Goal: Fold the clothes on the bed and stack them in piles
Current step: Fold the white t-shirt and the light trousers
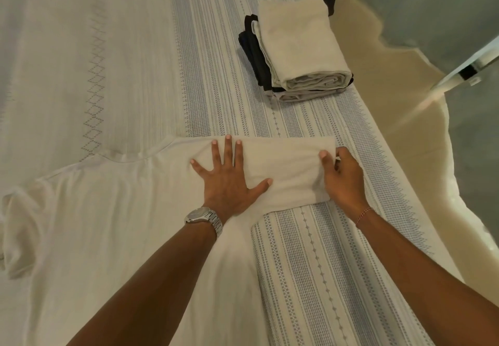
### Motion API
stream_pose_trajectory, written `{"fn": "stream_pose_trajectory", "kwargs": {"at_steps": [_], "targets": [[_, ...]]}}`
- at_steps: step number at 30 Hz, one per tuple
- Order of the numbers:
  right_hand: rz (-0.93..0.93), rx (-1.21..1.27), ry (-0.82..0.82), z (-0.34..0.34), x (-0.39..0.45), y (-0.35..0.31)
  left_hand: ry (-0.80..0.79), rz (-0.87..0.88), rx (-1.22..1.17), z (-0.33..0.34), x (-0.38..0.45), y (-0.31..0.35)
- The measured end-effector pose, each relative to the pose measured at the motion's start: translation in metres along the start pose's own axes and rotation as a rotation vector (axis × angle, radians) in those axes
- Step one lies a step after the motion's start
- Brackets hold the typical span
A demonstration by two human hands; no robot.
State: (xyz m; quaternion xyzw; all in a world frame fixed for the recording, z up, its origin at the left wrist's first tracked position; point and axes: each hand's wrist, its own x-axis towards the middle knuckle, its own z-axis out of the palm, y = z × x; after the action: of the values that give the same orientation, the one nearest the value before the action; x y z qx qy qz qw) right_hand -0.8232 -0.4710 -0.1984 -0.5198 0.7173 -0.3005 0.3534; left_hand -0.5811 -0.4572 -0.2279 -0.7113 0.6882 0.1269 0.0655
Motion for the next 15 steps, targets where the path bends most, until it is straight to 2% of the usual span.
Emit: {"fn": "stream_pose_trajectory", "kwargs": {"at_steps": [2,4,8,11,13,15], "targets": [[0.024,0.1,-0.001,0.003,0.004,0.002,-0.006,-0.002,-0.004,-0.003,0.0,0.0],[0.032,0.07,0.004,0.004,0.008,0.007,-0.021,-0.003,-0.012,-0.005,0.0,0.001],[-0.007,-0.273,0.126,0.004,0.006,0.019,-0.033,-0.002,-0.024,-0.004,0.0,0.001],[0.05,-0.588,0.197,0.008,0.001,0.019,-0.053,0.007,-0.022,-0.004,0.001,0.002],[0.095,-0.577,0.279,0.011,-0.004,0.013,-0.055,0.017,-0.013,-0.004,0.0,0.001],[-0.028,-0.574,0.386,0.015,-0.011,0.012,-0.039,0.024,-0.021,-0.003,-0.002,0.002]]}}
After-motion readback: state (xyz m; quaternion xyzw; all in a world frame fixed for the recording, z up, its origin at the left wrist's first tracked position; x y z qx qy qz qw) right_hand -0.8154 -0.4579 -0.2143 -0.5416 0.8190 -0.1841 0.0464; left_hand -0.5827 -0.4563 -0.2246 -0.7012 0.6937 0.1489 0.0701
